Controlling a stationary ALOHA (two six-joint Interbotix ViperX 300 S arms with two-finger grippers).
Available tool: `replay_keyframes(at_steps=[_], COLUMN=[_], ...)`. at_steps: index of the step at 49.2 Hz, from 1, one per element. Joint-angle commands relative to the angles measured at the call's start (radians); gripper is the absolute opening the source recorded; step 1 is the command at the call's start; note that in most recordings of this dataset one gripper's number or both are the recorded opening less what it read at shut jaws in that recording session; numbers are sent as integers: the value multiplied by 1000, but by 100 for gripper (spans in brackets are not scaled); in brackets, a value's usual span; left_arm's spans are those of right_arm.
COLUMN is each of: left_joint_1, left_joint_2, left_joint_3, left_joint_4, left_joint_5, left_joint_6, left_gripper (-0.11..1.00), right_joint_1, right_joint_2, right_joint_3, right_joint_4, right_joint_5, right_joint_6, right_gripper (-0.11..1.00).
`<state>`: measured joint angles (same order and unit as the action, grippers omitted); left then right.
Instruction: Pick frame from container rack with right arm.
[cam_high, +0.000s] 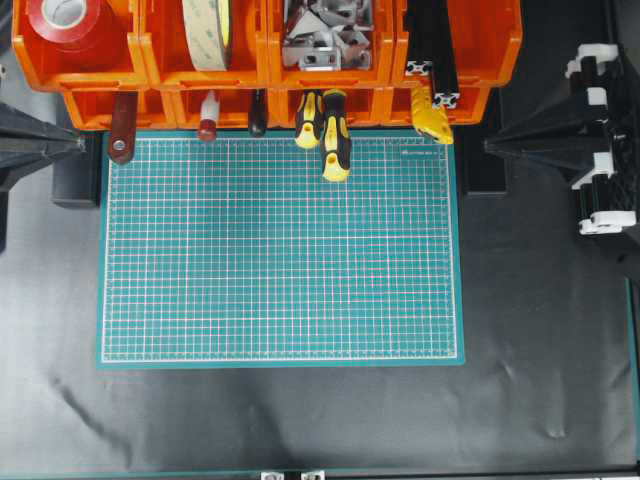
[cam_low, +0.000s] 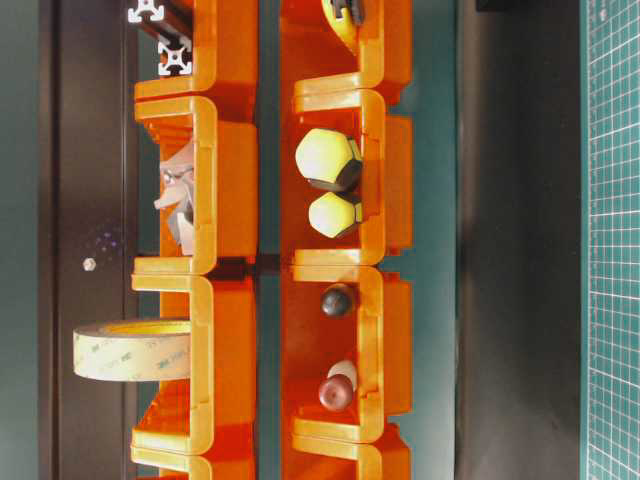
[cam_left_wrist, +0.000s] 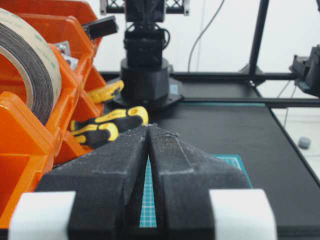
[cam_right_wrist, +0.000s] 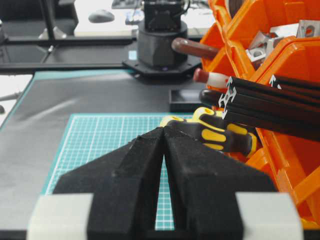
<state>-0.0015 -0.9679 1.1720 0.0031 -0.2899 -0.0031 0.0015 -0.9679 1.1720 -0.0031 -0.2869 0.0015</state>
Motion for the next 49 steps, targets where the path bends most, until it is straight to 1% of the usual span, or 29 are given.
replay_keyframes(at_steps=[1, 2, 4, 5, 7, 8, 13, 22, 26, 31, 34, 37, 41, 44, 49], left_joint_1=[-3, -3, -2, -3, -3, -6, -12, -15, -20, -29, -31, -31, -31, -35, -49], left_joint_2=[5, 0, -3, -6, -11, -12, -23, -31, -26, -20, -20, -20, -20, -18, -9], left_joint_3=[-46, -52, -72, -81, -98, -107, -150, -184, -190, -193, -195, -195, -195, -195, -193], left_joint_4=[35, 35, 35, 35, 35, 35, 35, 35, 37, 35, 37, 35, 35, 35, 35], left_joint_5=[14, 21, 46, 57, 77, 87, 133, 198, 212, 221, 227, 232, 235, 236, 236], left_joint_6=[-17, -18, -23, -25, -28, -29, -29, -29, -29, -29, -29, -29, -29, -32, -32], left_gripper=[6, 6, 10, 9, 3, 1, 1, 1, 1, 1, 1, 1, 1, 1, 1], right_joint_1=[-2, 0, 0, 0, 0, 0, 0, 12, 25, 37, 41, 55, 80, 106, 140], right_joint_2=[8, 8, 6, 5, 3, 3, 3, 5, 15, 41, 66, 104, 153, 189, 244], right_joint_3=[-11, -12, -17, -26, -44, -54, -114, -242, -321, -437, -509, -584, -652, -696, -761], right_joint_4=[9, 12, 18, 25, 28, 29, 26, 15, 18, 12, -3, -34, -78, -109, -163], right_joint_5=[-6, 2, 28, 55, 103, 127, 265, 483, 578, 736, 834, 937, 1029, 1072, 1100], right_joint_6=[17, 17, 25, 37, 57, 67, 107, 109, 115, 115, 115, 115, 114, 114, 114], right_gripper=[2, 2, 5, 4, -1, -1, -1, -1, -1, -1, -1, -1, -1, -1, -1])
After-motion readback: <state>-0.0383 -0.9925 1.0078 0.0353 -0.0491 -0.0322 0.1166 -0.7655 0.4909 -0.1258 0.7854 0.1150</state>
